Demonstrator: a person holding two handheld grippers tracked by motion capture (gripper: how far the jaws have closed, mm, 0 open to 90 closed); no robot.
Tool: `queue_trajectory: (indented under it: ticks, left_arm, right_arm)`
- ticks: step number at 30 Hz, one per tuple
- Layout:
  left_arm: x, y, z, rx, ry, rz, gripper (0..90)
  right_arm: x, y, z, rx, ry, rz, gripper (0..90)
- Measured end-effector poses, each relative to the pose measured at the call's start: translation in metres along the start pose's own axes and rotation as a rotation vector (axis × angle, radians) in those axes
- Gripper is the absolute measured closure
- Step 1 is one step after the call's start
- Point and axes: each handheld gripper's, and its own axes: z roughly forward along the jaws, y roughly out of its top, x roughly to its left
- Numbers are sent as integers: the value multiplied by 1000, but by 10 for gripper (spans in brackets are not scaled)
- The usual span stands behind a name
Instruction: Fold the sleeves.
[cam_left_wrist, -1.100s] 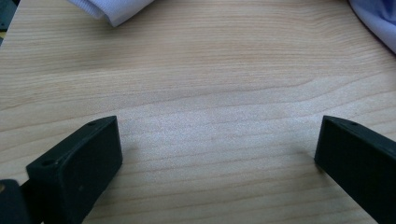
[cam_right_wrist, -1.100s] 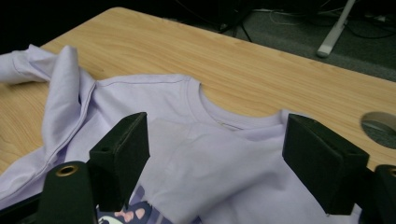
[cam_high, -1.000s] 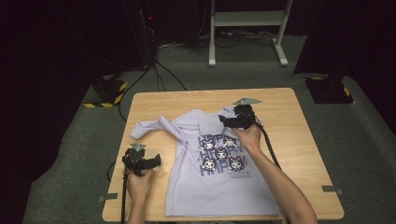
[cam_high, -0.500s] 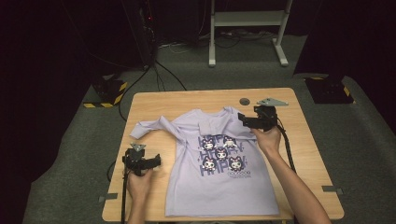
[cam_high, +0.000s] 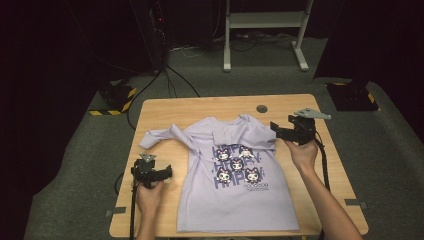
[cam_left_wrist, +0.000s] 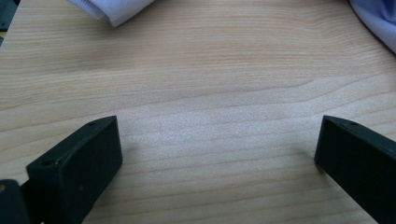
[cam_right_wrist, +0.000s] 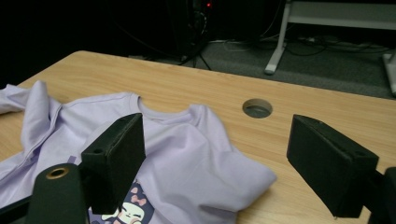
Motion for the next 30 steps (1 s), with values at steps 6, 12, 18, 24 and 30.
queue_trajectory:
  ticks: [6, 12, 18, 24, 30]
  left_arm:
    - [0, 0, 0, 0, 0, 0, 9]
    - [0, 0, 0, -1, 0, 1, 9]
    - [0, 0, 0, -1, -1, 1, 10]
    - [0, 0, 0, -1, -2, 3, 12]
    - [0, 0, 0, -2, -2, 4, 13]
  right_arm:
    - [-12, -9, -16, -17, -32, 14, 191]
    - [-22, -20, -28, -22, -67, 24, 193]
    - [-35, -35, -36, -8, -118, 29, 192]
    - [-49, -60, -41, 19, -161, 59, 193]
    - [-63, -90, -44, 65, -213, 77, 195]
